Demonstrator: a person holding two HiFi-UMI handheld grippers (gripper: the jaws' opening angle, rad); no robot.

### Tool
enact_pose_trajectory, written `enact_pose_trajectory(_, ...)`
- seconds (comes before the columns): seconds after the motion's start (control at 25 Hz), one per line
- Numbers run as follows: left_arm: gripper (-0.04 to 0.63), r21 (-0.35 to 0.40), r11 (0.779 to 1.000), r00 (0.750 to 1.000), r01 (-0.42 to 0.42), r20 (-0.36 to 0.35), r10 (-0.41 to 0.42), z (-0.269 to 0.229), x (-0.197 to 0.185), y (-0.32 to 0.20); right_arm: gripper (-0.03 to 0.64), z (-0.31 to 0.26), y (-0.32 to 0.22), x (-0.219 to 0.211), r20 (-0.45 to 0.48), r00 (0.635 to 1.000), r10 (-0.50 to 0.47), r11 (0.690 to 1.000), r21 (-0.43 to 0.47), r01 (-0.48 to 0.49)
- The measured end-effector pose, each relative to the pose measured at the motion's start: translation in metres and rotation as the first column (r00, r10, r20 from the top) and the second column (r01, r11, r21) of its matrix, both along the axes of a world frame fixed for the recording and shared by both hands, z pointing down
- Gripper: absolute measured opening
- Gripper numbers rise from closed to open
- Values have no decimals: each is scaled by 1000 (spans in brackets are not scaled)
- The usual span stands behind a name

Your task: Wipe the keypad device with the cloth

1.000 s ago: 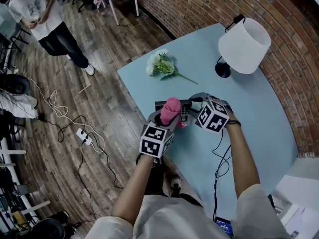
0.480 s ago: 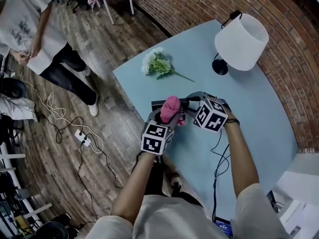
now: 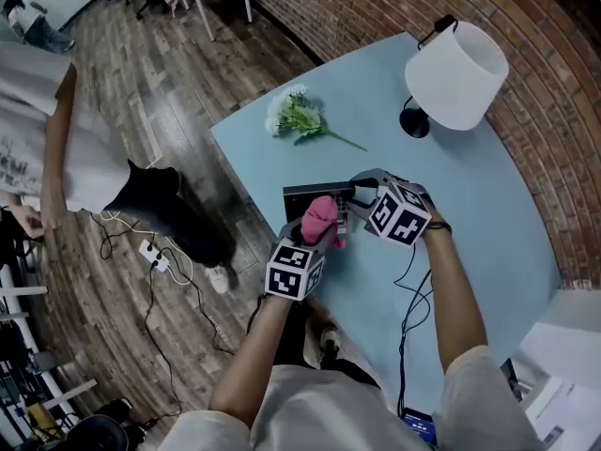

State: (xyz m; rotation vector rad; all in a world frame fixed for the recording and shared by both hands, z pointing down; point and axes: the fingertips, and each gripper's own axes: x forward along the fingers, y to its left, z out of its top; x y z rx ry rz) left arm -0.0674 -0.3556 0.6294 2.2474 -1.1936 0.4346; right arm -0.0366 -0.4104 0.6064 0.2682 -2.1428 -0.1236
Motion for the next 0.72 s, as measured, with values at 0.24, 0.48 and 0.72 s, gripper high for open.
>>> enact_pose_trajectory(0.24,175,-32,999,1000,-2,-15,2,19,2,15,173,1,-1,-1,2,1000,-10,1000,-12,10)
enact_pose_trajectory(0.48,175,-66,997,999,-32,12,33,37,6,31,172,1,-2,1,45,999,17,999,-38,-15)
enact_pose_trajectory(0.72,176,-135,990,999,-36,-24,33,48,4,43,172,-1,-3,-1,60,998,9,1000,-26,-7)
